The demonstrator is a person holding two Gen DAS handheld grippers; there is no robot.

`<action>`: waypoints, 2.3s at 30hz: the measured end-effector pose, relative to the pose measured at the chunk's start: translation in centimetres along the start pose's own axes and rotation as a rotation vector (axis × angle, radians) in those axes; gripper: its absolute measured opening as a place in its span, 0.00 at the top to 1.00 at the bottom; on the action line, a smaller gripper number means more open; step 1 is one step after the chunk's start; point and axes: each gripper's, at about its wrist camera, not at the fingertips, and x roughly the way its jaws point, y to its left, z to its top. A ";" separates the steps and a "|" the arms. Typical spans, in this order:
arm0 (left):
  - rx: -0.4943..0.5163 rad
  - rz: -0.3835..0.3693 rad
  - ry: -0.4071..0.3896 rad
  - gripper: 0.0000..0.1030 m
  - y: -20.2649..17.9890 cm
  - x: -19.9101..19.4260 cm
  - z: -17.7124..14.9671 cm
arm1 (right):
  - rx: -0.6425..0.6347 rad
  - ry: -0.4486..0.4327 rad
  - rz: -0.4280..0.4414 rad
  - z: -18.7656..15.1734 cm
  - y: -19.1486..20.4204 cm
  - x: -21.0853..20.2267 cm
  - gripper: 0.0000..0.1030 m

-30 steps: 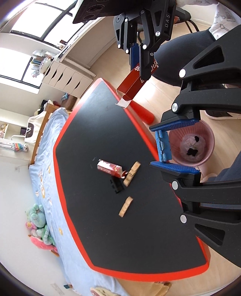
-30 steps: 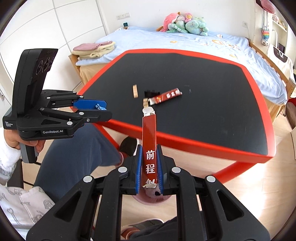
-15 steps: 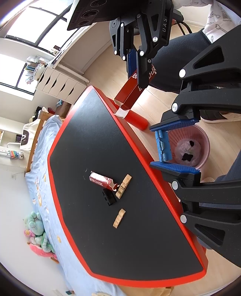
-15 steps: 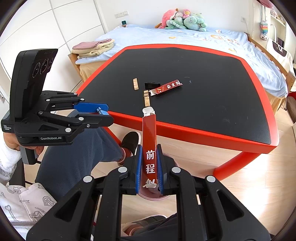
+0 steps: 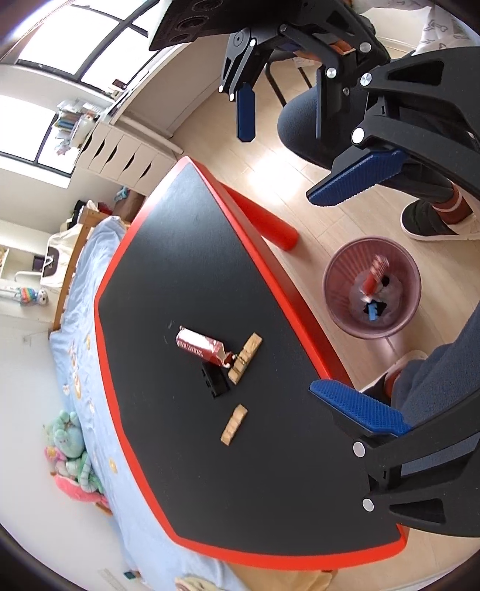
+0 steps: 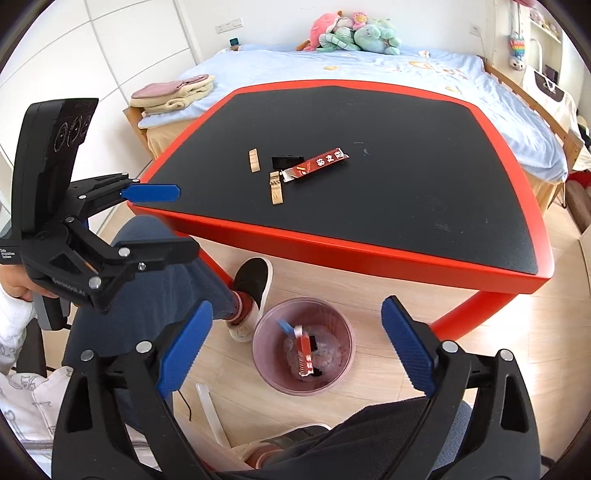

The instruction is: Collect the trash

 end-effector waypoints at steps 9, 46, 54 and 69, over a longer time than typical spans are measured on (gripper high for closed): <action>-0.040 0.037 -0.004 0.07 0.8 -0.5 -0.2 | 0.025 -0.005 0.012 -0.1 0.1 0.0 0.04; -0.240 0.174 0.002 0.07 6.9 1.2 3.1 | 0.015 -0.027 -0.007 7.1 -0.9 2.6 0.04; -0.315 0.231 0.021 0.07 9.8 3.8 4.6 | 0.057 -0.015 -0.032 10.9 -2.0 6.7 0.04; -0.341 0.303 0.057 0.08 12.0 9.0 5.8 | 0.119 0.043 -0.052 13.5 -3.7 13.1 0.04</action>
